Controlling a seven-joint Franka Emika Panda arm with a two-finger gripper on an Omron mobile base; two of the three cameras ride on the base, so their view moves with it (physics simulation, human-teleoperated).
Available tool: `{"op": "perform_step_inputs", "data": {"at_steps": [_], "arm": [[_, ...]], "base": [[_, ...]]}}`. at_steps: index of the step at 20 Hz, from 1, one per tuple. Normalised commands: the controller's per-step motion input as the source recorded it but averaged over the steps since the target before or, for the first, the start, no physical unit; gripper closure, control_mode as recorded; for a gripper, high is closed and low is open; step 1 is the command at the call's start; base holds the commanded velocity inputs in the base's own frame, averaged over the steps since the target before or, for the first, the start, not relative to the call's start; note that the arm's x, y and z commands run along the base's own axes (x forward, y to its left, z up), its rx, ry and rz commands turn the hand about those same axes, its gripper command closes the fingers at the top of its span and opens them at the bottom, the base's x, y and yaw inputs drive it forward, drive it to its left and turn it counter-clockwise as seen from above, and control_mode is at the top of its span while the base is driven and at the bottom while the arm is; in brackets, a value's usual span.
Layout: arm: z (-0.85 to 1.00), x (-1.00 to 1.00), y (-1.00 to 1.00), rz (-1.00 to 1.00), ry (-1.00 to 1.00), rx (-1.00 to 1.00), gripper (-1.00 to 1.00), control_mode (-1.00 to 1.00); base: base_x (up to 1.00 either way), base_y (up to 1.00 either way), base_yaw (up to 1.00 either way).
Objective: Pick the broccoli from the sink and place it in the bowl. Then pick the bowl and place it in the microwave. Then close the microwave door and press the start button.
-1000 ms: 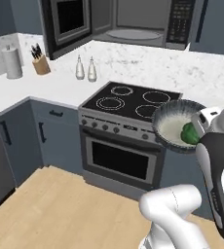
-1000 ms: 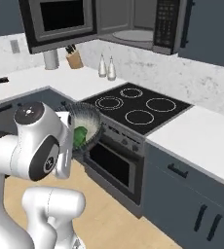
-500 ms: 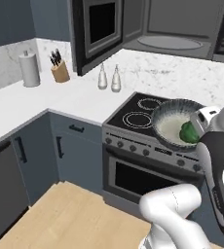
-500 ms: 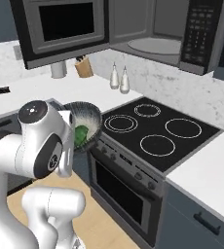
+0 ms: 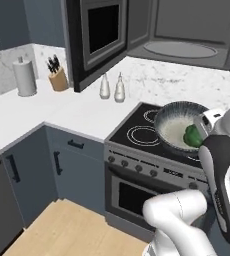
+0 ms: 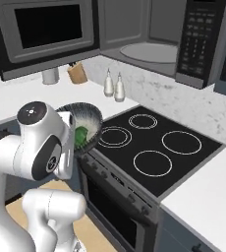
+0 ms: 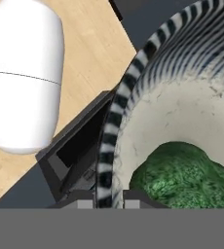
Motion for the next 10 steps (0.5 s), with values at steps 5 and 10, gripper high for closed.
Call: {"op": "perform_step_inputs", "data": {"at_steps": [5,10], "arm": [[0.0,0.0,0.0,0.0,0.0,0.0,1.0,1.0],[0.0,0.0,0.0,0.0,0.0,0.0,1.0,1.0]], "base": [[0.83,0.0,-0.06],[0.85,-0.11,-0.02]]}}
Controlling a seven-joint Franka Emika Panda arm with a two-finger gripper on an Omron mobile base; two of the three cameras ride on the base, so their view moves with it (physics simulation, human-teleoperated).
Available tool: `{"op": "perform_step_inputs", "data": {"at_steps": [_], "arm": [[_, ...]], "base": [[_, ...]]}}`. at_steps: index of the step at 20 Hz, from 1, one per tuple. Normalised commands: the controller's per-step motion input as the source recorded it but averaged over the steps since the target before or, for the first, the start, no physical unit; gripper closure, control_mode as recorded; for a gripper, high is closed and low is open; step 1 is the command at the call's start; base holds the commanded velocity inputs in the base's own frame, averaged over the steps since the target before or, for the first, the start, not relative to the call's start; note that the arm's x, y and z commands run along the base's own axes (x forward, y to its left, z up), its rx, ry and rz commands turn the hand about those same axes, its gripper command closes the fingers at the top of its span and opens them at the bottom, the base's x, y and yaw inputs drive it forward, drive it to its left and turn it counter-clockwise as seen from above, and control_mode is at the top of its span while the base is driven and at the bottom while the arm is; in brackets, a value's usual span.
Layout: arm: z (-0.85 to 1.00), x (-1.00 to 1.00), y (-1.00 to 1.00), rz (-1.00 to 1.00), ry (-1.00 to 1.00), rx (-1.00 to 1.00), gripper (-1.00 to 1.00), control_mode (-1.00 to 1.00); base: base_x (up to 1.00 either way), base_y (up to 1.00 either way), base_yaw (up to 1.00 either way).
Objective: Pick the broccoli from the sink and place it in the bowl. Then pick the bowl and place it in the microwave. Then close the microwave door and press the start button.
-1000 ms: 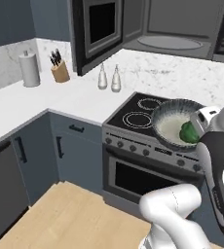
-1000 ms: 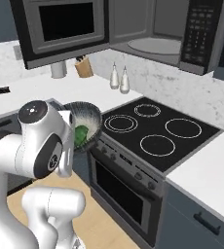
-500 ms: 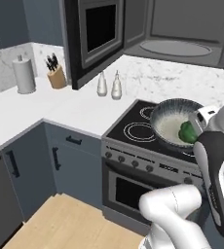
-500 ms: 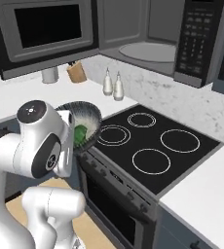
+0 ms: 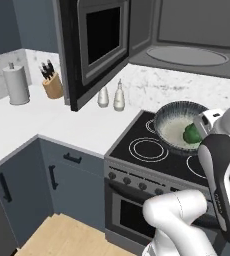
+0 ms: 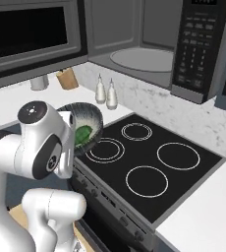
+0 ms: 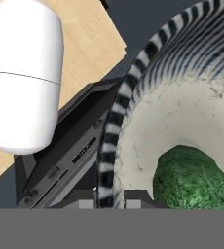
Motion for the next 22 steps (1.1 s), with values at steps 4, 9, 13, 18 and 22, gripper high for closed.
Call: {"op": "perform_step_inputs", "data": {"at_steps": [4,9,13,18,22], "arm": [[0.0,0.0,0.0,0.0,0.0,0.0,1.0,1.0],[0.0,0.0,0.0,0.0,0.0,0.0,1.0,1.0],[0.08,0.05,0.0,-0.11,0.0,0.0,1.0,-1.0],[0.53,0.05,-0.02,-0.03,-0.07,0.01,1.0,-1.0],[0.84,0.16,0.0,0.0,-0.16,0.0,1.0,-1.0]], "base": [[0.52,-0.03,-0.13],[0.22,0.0,-0.3],[0.08,0.0,-0.17],[0.0,0.0,0.0],[0.0,0.0,0.0]]}}
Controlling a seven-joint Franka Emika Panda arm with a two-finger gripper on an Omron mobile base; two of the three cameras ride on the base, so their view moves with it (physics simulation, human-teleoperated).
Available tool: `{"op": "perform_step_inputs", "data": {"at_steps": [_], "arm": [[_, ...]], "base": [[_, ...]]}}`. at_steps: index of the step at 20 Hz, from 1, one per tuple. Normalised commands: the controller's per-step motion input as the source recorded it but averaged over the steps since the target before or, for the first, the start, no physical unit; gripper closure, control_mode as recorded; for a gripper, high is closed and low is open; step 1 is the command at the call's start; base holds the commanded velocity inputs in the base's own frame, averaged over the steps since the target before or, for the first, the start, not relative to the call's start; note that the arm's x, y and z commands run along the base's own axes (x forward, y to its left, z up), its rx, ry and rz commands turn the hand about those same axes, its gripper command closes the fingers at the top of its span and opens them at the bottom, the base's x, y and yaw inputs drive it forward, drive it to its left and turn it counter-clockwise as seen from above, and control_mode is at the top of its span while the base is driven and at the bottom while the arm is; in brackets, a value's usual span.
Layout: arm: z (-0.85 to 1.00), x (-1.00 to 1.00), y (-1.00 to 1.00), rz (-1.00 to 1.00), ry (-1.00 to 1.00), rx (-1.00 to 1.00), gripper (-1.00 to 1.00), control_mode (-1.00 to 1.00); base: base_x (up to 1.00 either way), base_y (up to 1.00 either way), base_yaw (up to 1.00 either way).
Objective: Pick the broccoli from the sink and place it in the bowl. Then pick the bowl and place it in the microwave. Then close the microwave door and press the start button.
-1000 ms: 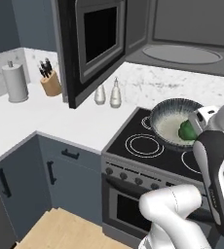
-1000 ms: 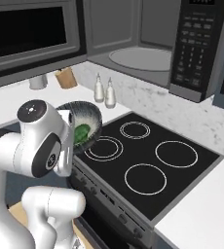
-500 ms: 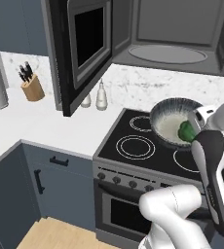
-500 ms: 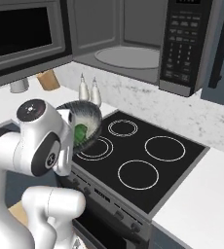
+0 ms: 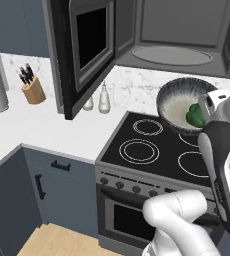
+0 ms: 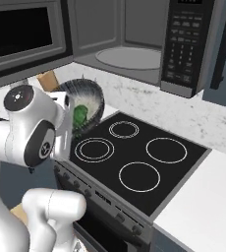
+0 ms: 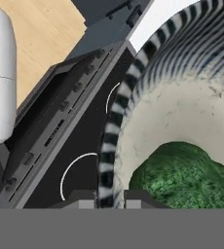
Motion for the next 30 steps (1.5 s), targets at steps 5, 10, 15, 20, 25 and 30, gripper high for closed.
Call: {"op": "perform_step_inputs", "data": {"at_steps": [5,10,15,20,25,30], "arm": [[0.83,0.19,0.0,0.0,-0.02,0.0,1.0,-1.0],[0.66,0.48,0.0,0.0,0.01,0.0,1.0,-1.0],[0.66,0.57,-0.03,0.0,0.08,0.02,1.0,-1.0],[0.43,0.26,-0.05,0.0,-0.03,0.02,1.0,-1.0],[0.23,0.3,-0.01,-0.01,-0.01,0.03,1.0,-1.0],[0.05,0.55,-0.1,-0.01,0.0,0.02,1.0,-1.0]], "base": [[0.0,0.0,0.0],[0.0,0.0,0.0],[0.0,0.0,0.0],[0.0,0.0,0.0],[0.0,0.0,0.0],[0.0,0.0,0.0]]}}
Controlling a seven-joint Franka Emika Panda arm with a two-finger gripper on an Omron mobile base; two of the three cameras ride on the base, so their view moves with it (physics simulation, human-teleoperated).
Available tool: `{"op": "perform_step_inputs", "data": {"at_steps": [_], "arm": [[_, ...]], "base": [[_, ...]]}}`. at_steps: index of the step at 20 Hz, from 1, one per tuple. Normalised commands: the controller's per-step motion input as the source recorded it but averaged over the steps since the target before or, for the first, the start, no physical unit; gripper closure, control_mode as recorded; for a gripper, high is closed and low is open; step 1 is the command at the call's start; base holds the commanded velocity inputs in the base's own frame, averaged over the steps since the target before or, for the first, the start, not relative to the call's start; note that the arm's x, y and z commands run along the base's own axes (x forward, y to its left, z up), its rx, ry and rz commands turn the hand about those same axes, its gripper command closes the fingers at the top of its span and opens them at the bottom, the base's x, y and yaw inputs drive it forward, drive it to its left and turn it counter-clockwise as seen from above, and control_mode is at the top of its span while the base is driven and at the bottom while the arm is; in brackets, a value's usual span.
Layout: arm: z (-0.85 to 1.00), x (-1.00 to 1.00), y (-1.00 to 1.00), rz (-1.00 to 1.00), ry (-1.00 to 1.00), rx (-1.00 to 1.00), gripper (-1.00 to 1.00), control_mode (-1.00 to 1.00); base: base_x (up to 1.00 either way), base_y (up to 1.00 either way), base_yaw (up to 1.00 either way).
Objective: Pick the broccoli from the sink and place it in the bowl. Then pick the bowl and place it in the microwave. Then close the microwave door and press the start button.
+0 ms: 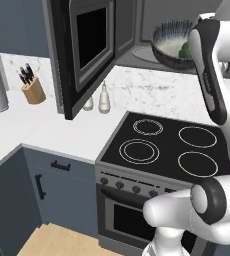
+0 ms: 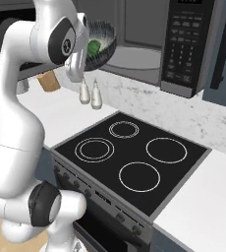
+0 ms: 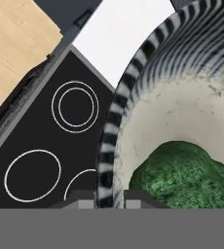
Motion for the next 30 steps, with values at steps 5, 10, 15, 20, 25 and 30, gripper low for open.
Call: {"op": "perform_step_inputs", "data": {"at_steps": [5,10,15,20,25,30], "arm": [[0.0,0.52,-0.21,0.0,-0.11,0.03,1.0,-1.0],[-0.22,0.51,0.0,0.0,-0.16,0.03,1.0,-1.0],[-0.25,0.51,-0.11,0.0,-0.17,0.05,1.0,-1.0],[-0.01,0.41,-0.24,0.0,0.08,0.07,1.0,-1.0],[-0.02,0.43,-0.23,0.05,0.07,0.01,1.0,-1.0],[-0.03,0.41,-0.32,0.08,0.0,0.02,1.0,-1.0]], "base": [[0.0,0.0,0.0],[0.0,0.0,0.0],[0.0,0.0,0.0],[0.0,0.0,0.0],[0.0,0.0,0.0],[0.0,0.0,0.0]]}}
